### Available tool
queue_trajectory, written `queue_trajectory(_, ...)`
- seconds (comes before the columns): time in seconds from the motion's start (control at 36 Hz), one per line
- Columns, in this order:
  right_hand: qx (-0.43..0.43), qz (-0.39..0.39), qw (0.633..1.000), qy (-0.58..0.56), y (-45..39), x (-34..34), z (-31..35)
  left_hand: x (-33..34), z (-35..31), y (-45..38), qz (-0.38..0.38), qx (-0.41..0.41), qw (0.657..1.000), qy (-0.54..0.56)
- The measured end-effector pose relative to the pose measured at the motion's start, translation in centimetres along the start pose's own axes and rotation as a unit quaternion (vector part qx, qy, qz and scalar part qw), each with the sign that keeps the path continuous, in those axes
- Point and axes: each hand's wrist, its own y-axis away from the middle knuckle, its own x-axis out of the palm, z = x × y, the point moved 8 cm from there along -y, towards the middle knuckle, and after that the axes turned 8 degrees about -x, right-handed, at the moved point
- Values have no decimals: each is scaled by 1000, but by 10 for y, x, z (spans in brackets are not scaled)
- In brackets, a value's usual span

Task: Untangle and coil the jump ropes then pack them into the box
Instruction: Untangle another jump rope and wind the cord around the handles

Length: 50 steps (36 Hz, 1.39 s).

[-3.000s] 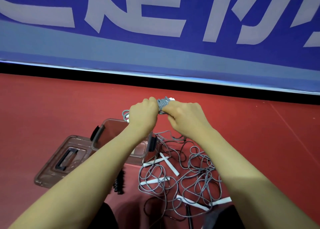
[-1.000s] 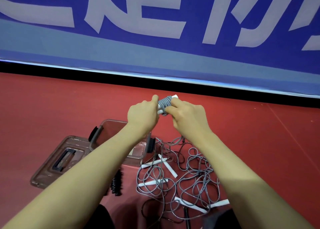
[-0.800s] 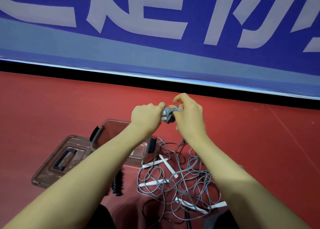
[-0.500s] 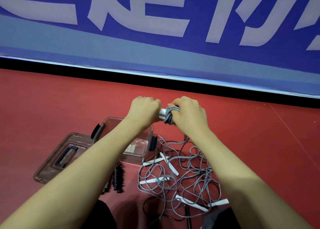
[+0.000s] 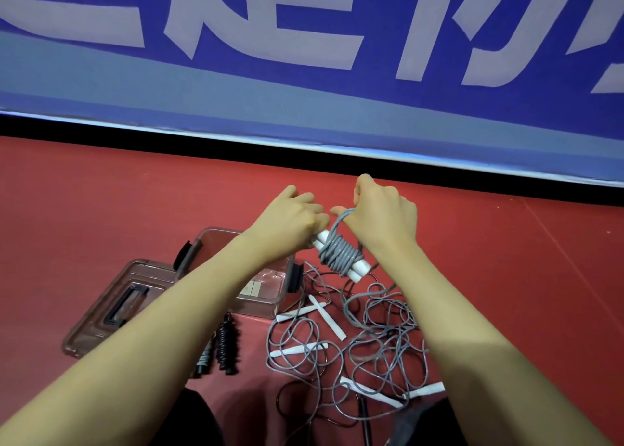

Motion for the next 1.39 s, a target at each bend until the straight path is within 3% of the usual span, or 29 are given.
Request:
queue_trajectory(0.17,-54,27,998,32,0,2,3,-9,5,7,-70,36,994,82)
queue_trajectory(0.28,-80,4,997,16,5,0,5,-20,6,7,-105,27,984,138)
queue_trajectory(0.33,-86,6,996,16,6,-2,6,-25,15,6,-108,-34,965,237)
queue_trajectory(0.42,-88,17,995,48,5,-4,9,-23,31,10,-86,-187,885,419)
queue_trajectory(0.61,-110,-22,992,50,4,4,17,-2,51,18,-64,-450,767,453)
queue_trajectory(0.78,-154,-15,988,13,8,12,28,14,64,22,11,-506,806,308)
queue_trajectory(0.97,-208,15,977,-35,14,14,43,23,65,25,94,-502,839,188)
queue_trajectory(1.22,-259,30,964,46,15,8,47,37,56,23,210,-375,903,-5)
queue_trajectory(1.39,-187,21,980,61,9,16,34,43,40,17,259,-267,927,-43)
